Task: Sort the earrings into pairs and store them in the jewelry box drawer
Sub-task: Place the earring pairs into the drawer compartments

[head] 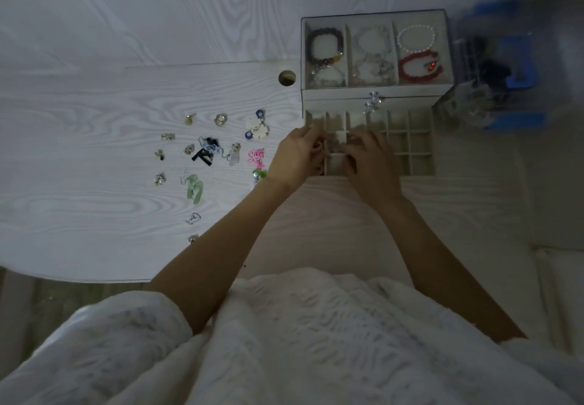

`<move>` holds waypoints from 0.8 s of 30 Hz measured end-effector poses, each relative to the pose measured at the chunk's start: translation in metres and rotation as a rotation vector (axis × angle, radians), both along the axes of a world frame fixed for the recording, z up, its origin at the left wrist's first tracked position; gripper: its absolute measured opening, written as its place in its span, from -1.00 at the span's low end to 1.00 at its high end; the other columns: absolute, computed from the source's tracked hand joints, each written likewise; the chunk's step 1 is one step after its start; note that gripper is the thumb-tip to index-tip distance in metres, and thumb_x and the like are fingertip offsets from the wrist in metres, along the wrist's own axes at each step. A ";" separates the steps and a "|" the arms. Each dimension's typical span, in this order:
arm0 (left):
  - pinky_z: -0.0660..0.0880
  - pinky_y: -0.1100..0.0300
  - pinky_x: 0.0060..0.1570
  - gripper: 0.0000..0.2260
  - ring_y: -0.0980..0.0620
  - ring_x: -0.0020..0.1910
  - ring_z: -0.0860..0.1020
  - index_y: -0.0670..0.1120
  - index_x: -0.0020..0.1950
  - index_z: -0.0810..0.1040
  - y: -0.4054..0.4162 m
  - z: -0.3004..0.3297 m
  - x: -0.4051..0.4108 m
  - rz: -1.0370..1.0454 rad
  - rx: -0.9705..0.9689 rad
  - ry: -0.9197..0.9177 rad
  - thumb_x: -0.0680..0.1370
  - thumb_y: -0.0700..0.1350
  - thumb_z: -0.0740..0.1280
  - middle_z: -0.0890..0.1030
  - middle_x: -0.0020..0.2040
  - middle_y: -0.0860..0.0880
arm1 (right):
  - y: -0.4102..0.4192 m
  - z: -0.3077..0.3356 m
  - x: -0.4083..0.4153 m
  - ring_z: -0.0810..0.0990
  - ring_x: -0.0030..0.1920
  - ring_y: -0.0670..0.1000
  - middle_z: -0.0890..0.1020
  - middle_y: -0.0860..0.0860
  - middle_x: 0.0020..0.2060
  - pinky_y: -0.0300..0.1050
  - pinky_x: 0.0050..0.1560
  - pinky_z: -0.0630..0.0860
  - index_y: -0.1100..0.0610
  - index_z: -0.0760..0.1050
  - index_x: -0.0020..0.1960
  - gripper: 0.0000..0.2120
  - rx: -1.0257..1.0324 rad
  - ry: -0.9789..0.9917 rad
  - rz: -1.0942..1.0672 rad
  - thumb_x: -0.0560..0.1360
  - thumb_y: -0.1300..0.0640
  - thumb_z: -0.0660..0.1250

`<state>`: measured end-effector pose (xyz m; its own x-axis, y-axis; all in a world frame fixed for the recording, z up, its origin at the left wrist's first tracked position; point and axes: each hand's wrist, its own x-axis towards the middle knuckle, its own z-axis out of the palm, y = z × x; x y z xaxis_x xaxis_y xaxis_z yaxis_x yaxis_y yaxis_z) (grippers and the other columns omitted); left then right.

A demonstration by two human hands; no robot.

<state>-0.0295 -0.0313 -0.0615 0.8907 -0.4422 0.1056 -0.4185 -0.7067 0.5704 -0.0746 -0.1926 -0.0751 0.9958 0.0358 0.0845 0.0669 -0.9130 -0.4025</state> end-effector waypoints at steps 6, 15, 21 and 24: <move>0.39 0.27 -0.34 -0.82 0.06 -0.26 0.55 -0.07 0.02 0.59 0.044 0.017 -0.038 0.006 0.005 -0.102 0.55 -0.06 0.23 0.64 -0.19 0.02 | 0.013 0.007 -0.003 0.41 0.18 0.20 0.53 0.16 0.16 0.03 0.17 0.38 0.19 0.57 0.00 -0.82 0.033 -0.079 0.013 0.47 0.20 0.24; 0.35 0.00 0.13 -0.53 -0.21 0.10 0.44 -0.17 0.32 0.40 0.118 -0.013 -0.061 0.344 0.191 0.162 0.43 -0.17 0.40 0.57 0.14 -0.15 | 0.102 0.010 -0.011 0.51 0.07 0.18 0.57 0.16 0.02 0.04 -0.03 0.53 0.23 0.50 0.15 -0.72 0.127 0.085 0.334 0.44 0.29 0.32; 0.40 0.02 0.02 -0.59 -0.22 0.01 0.50 -0.15 0.22 0.51 0.111 -0.024 -0.052 0.272 0.121 0.218 0.38 -0.20 0.42 0.57 0.06 -0.19 | 0.128 0.000 0.002 0.45 0.12 0.15 0.51 0.13 0.09 0.08 -0.03 0.54 0.18 0.48 0.15 -0.72 0.088 0.195 0.302 0.45 0.21 0.34; 0.47 0.05 -0.14 -0.77 -0.19 -0.09 0.53 -0.15 0.04 0.60 0.113 -0.025 -0.054 0.329 0.053 0.210 0.39 -0.20 0.44 0.58 -0.02 -0.17 | 0.129 -0.003 0.002 0.46 0.09 0.15 0.52 0.14 0.05 0.05 -0.04 0.53 0.21 0.52 0.09 -0.78 0.069 0.181 0.279 0.45 0.23 0.35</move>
